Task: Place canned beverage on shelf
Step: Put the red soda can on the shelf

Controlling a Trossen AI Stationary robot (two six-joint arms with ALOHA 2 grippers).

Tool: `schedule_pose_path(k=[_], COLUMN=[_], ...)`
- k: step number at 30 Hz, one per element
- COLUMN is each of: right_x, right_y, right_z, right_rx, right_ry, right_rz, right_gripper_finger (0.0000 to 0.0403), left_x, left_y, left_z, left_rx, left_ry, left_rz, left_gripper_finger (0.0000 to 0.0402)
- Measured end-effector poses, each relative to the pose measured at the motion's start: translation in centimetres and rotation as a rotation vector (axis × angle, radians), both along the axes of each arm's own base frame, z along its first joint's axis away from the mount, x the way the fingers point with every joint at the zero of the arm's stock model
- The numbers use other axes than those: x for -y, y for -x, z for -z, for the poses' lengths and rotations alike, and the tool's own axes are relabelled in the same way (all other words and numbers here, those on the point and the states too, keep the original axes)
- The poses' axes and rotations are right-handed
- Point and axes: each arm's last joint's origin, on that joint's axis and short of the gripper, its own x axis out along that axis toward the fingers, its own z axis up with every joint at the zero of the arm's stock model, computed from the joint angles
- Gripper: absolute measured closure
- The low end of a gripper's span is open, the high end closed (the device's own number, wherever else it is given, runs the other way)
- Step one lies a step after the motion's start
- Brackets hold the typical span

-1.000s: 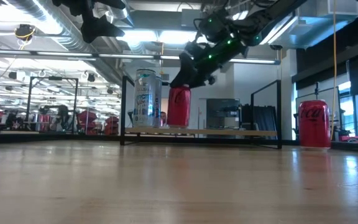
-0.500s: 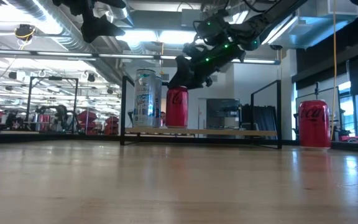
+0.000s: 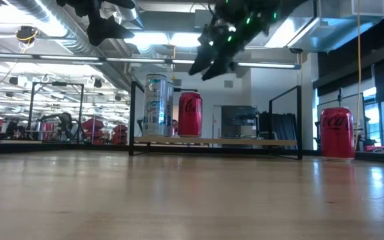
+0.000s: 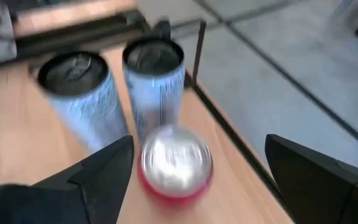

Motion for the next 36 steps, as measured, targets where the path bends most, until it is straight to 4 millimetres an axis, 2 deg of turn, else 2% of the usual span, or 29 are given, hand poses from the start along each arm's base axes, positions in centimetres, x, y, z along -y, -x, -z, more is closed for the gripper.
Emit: schedule_pose_path(k=[4,7,9,13,22,27,31,36], right_x=[-1.0,-2.0,-2.8,-4.3,-6.9,-7.4,-7.6,-7.4], right_y=[2.2,4.8,6.6,10.3,18.1,21.4,22.8,22.8], right_z=[-3.1,-5.3,-6.2,-6.9,-5.1,-3.8,-3.1,-1.6], right_rx=[-0.131,-0.18,-0.208,-0.247,-0.323,-0.367,-0.365,-0.396], right_ry=[-0.034,-0.046,-0.048,-0.071,-0.234,-0.345,-0.417,-0.454], right_rz=[-0.007,0.007,0.024,0.097,0.311,0.476,0.588,0.656], right_gripper_finger=[0.0054,0.0054,0.0054,0.0054,0.0054,0.0054,0.0054,0.0054], left_x=[0.0,0.0,0.0,0.0,0.0,0.0,0.0,0.0], left_y=[0.0,0.0,0.0,0.0,0.0,0.0,0.0,0.0], left_z=[0.0,0.0,0.0,0.0,0.0,0.0,0.0,0.0], left_rx=[0.0,0.0,0.0,-0.001,-0.001,-0.001,-0.001,-0.001], left_ry=[-0.005,-0.006,-0.005,-0.001,0.0,-0.003,-0.003,-0.003], left_rz=[0.002,0.003,0.003,0.001,0.0,0.001,0.001,0.002], left_gripper_finger=[0.0094,0.0094,0.0094,0.0094,0.0094,0.0094,0.0094,0.0094])
